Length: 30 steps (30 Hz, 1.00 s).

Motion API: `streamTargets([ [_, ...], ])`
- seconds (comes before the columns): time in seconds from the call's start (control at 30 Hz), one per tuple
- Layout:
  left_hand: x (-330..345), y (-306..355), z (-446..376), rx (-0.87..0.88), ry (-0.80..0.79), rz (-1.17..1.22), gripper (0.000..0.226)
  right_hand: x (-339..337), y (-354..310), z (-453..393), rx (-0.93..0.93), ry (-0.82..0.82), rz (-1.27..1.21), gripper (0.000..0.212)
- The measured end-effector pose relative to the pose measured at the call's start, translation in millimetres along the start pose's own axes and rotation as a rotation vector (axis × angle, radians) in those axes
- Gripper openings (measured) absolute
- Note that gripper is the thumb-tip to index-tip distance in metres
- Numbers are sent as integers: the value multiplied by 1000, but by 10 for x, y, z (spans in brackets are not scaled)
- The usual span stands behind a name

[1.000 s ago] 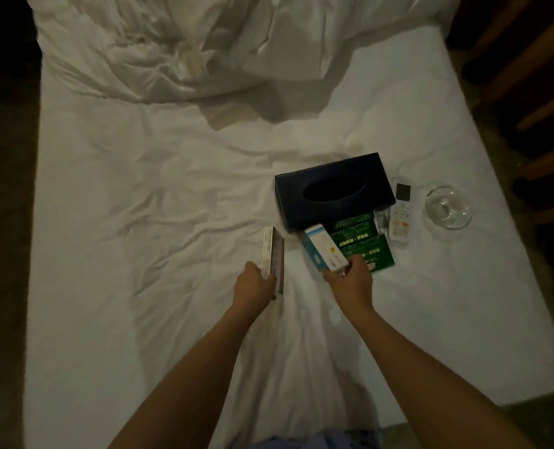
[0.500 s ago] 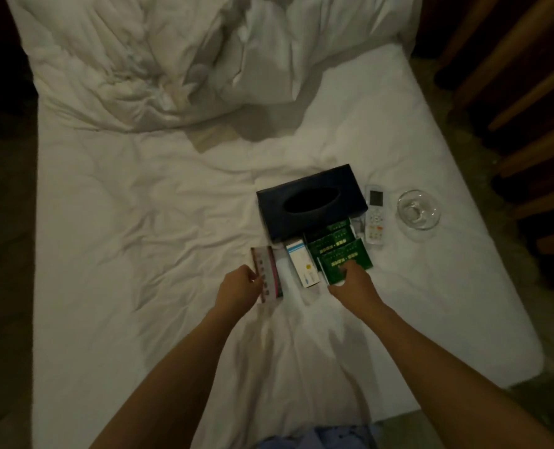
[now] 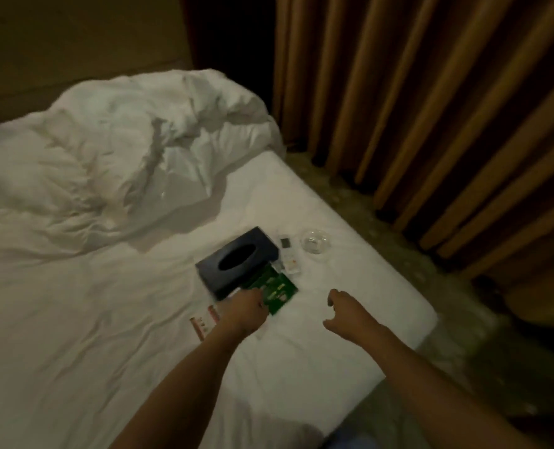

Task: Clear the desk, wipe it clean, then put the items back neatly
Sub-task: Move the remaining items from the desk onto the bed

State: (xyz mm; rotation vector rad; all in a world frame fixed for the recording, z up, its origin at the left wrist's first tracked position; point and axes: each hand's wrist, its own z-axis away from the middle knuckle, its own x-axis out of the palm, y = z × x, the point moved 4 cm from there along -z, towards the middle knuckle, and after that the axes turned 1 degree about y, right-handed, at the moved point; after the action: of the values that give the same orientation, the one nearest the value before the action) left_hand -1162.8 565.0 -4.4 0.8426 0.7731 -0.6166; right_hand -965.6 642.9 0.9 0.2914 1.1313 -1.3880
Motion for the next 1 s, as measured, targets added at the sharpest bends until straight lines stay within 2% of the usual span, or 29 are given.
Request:
streamTargets([
  [0.23,437,934,513,330,-85,-162,31,-114,793,1104,198,127,3,42],
  [0.37,664,1543,762,478,-110,-244,29,-234,1311,1772,344,228,-73,22],
  [0.47,857,2157,1051,597,-125,-299,32,-354,1725,2390,436,335,-174,43],
  [0.57,1171,2870,1465,733,-164,-352,30,-461,2202,3133,543,423,-198,50],
  [0.67,1608,3574,2074,863,-260,-357,14,-513,2639,4017,654,508,-193,45],
  [0.77,2159,4228,2861,993,-365,-312,24,-440,3091,4938,776,592,-219,45],
  [0.87,2755,4805,3680,1145,-423,-345,6,-252,3522,5826,890,617,-243,41],
  [1.0,3506,5316,4731,1320,-554,-380,15,-19,3954,6918,1007,653,-264,36],
])
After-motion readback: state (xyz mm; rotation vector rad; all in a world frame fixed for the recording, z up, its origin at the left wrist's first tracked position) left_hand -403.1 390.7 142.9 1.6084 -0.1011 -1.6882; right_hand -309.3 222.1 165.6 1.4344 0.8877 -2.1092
